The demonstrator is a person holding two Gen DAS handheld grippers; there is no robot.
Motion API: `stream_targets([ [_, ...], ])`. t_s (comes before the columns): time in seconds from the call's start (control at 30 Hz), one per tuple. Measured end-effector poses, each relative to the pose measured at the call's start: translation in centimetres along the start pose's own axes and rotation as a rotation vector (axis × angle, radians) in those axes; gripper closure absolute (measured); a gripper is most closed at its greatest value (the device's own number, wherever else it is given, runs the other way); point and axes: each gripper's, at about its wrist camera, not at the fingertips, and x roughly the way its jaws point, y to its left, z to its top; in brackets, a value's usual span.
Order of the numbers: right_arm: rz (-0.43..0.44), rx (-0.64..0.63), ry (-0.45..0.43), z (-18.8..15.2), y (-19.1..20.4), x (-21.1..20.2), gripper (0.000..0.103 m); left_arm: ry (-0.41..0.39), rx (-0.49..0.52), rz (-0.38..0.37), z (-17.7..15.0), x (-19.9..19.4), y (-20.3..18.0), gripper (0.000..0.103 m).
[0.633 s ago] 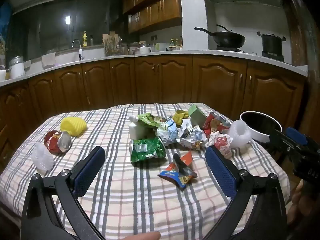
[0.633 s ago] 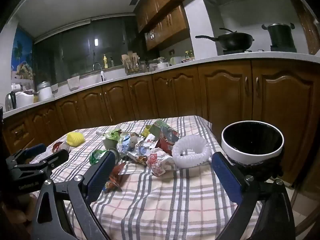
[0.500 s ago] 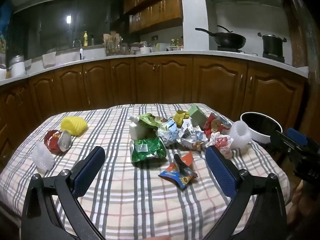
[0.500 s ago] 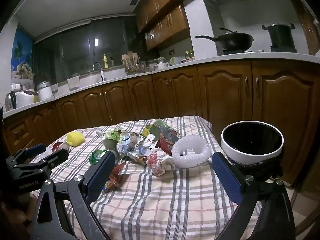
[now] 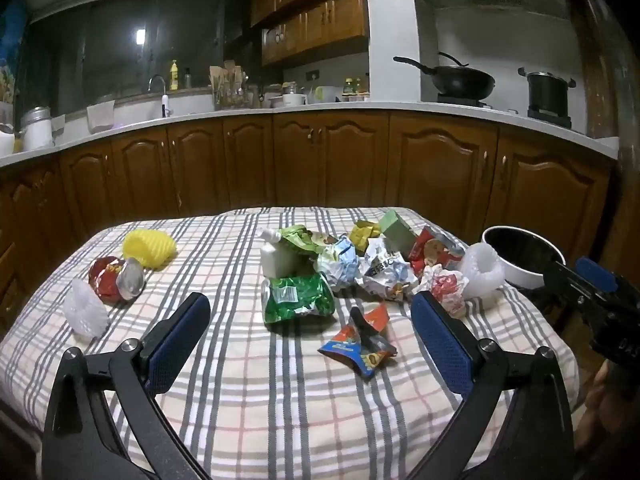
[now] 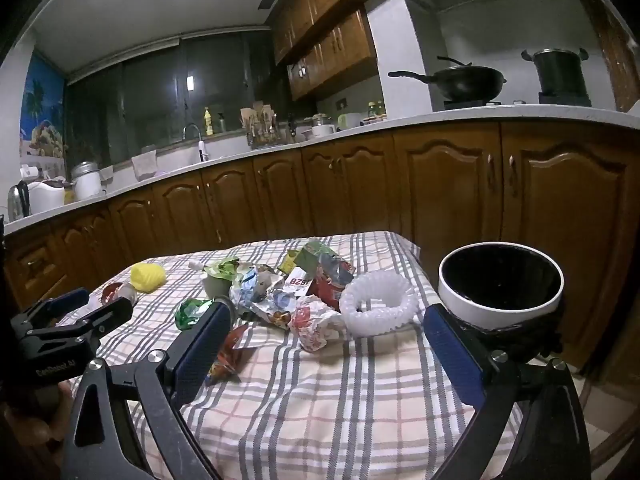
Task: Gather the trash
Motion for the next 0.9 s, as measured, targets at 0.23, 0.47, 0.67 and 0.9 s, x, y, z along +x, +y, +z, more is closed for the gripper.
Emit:
stream_targets([
  [0.23,-0.001,0.006,0.001,-0.11,-0.37,0.19,0.004,0.001,-0.001,-0.001,0.36,-0.26,-0.32,0.000],
  [0.47,-0.002,0.004,0.002,0.01,-0.29,-0.01,0.004,0.004,-0.004,-0.006,0.40,-0.30,-0.53,0.000],
  [0.67,-0.004,0.003,0.004,0.05,-0.21,-0.03,0.004,0.004,-0.007,-0.005,0.63,-0.28,-0.90,0.000],
  [0.9,-0.003,0.005,0.005,0.21,-0.23,-0.09,0.004,0.006,-0.006,-0.006,0.52,-0.21,-0.44,0.000],
])
